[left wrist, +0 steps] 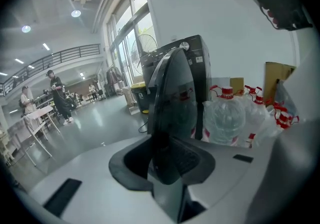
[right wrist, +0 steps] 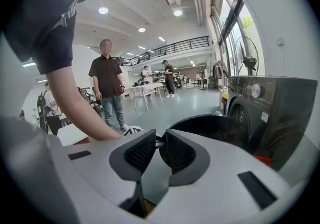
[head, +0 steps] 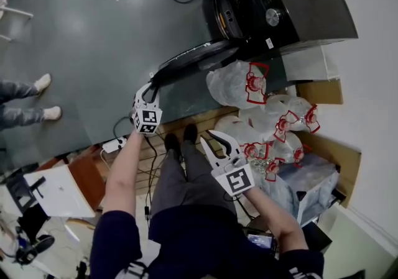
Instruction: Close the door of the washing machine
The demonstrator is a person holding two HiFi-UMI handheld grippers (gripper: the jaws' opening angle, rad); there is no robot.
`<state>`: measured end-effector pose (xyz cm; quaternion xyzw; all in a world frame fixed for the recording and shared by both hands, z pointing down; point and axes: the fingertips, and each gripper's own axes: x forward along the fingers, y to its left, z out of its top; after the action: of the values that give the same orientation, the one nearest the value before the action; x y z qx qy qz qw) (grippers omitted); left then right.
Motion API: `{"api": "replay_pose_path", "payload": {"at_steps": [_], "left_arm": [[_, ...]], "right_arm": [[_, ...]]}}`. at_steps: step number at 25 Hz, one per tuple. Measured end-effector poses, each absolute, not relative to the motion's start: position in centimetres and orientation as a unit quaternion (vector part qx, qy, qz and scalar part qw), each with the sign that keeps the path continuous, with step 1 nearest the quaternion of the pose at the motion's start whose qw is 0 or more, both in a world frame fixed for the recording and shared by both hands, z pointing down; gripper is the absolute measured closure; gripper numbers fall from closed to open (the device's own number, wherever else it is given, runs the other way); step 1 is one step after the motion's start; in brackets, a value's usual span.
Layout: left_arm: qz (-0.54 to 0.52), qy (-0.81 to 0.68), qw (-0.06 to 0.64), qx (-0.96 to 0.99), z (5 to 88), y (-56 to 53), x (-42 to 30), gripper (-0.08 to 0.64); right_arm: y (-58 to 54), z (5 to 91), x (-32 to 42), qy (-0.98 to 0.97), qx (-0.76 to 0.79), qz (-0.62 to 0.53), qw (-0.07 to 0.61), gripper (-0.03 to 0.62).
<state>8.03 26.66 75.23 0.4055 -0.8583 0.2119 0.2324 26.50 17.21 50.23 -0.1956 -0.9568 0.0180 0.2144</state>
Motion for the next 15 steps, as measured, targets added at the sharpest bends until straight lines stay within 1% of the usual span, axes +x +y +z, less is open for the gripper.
{"api": "replay_pose_path", "payload": {"at_steps": [8, 15], "left_arm": [[0.217, -0.864, 0.241, 0.386, 75.2, 27.1, 3.0, 0.440], [0.232, -0.848, 0.244, 0.409, 75.4, 26.6, -2.1, 0.437]], "right_arm": [[14.9, 49.2, 23.5, -0.954, -0.214, 0.022, 0.211, 0.511], [13.5, 49.8, 19.6, -0.955, -0.205, 0.032, 0.211, 0.511]]}}
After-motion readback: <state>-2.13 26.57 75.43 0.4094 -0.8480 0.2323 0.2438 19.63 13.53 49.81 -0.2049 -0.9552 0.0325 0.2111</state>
